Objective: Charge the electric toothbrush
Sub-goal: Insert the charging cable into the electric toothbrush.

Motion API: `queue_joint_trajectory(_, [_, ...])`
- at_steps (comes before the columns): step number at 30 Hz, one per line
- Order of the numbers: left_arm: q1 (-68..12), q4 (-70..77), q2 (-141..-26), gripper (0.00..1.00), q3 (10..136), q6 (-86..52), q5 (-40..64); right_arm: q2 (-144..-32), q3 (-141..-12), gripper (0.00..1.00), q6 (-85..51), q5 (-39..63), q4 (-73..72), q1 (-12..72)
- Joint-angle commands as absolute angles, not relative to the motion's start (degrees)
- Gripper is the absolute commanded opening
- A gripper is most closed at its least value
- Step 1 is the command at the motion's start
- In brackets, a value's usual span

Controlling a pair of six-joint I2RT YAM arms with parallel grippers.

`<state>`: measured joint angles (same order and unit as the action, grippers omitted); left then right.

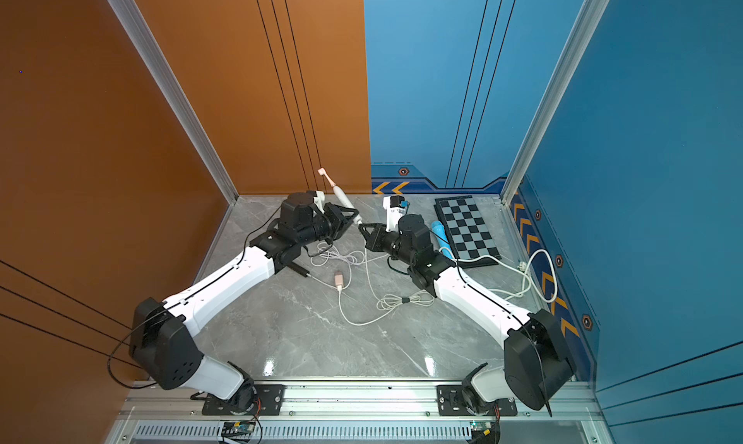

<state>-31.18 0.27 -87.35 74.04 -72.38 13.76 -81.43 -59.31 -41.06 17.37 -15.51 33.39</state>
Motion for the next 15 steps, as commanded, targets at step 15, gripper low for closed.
queue_joint_trajectory(15, [-44.00,8.09,-87.82,0.00,71.93,-71.10,28.13,-80.13,-63.71,0.00,-37.74,18.94,-18.77,29.59])
